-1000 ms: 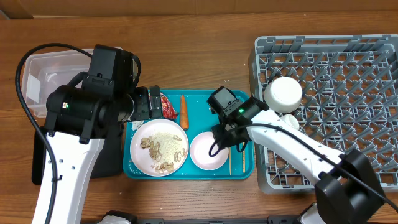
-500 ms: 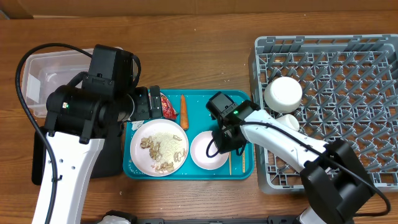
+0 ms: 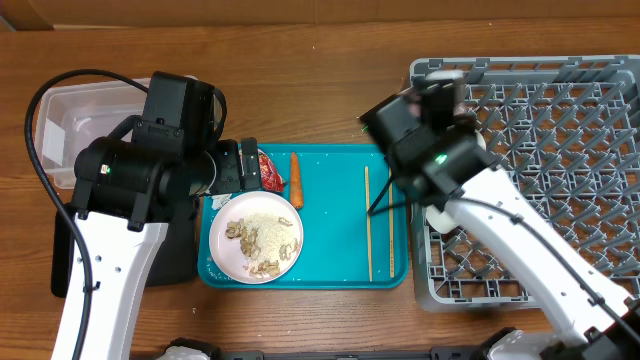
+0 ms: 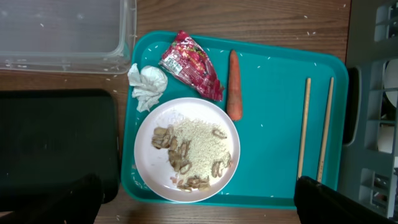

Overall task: Sort waste into correct bins and load items into the dishwasher
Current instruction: 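Carry the pink bowl into the dish rack and release it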

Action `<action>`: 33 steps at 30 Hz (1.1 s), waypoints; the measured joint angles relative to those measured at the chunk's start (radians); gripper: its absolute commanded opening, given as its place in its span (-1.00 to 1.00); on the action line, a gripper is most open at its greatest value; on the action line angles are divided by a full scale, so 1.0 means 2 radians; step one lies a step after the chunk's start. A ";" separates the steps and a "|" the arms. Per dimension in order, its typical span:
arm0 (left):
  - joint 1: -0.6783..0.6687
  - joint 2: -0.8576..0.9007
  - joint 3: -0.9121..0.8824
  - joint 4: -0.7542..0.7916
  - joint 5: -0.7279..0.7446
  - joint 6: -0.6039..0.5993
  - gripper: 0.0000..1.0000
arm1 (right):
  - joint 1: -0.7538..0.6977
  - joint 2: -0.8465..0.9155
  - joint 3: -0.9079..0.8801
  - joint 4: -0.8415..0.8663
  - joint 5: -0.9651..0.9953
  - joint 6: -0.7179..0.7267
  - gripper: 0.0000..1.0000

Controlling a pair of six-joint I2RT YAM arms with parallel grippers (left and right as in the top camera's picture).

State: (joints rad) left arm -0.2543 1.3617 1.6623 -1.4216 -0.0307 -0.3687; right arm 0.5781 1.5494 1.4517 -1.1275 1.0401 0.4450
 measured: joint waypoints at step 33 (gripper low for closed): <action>0.000 0.000 0.000 0.000 0.000 0.000 1.00 | -0.284 0.151 -0.027 0.052 0.085 -0.015 -0.92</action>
State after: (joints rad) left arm -0.2543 1.3617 1.6623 -1.4216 -0.0307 -0.3687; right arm 0.0097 1.8507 1.3975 -1.0229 1.2098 0.4145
